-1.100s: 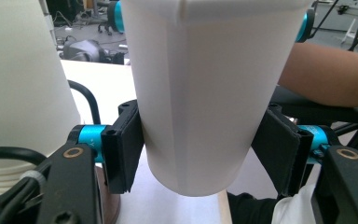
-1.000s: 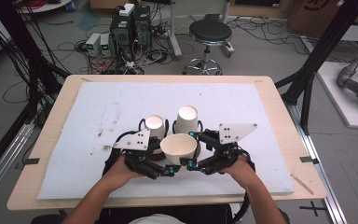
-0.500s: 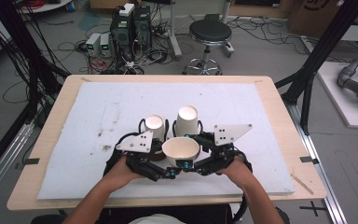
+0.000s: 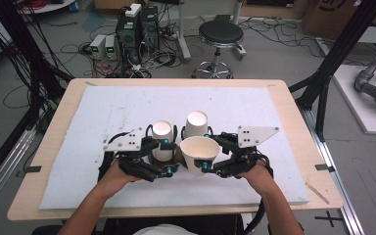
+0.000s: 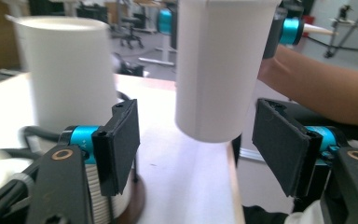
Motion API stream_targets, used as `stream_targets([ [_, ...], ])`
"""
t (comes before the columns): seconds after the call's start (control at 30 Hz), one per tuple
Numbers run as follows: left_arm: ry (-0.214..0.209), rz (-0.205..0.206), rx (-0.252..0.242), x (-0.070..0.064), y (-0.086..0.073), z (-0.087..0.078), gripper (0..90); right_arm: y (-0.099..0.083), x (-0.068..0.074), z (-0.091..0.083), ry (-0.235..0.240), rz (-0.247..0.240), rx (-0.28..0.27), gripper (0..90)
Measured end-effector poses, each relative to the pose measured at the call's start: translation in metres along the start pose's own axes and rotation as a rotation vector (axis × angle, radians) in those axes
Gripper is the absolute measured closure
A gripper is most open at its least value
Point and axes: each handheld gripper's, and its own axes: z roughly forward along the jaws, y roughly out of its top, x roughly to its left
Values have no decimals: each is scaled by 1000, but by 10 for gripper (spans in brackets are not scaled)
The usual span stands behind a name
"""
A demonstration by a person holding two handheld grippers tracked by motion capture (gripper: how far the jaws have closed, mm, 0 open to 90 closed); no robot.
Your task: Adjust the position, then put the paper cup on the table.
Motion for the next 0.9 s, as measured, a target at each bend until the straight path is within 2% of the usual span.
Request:
stream_targets([
  [0.23, 103, -14, -61, 14, 2, -29, 293, -2, -4, -2, -20, 11, 13, 387],
  [0.37, 140, -15, -74, 19, 3, -40, 290, -3, -5, -3, -26, 11, 12, 387],
  [0.67, 200, -25, -60, 24, -2, -47, 253, -4, -6, -11, -68, 7, 19, 387],
  [0.8, 226, -34, -68, 28, -4, -53, 252, -2, -7, -15, -88, -2, 30, 388],
  [0.9, 260, -45, -79, 32, -6, -61, 246, -2, -8, -21, -107, -3, 28, 388],
])
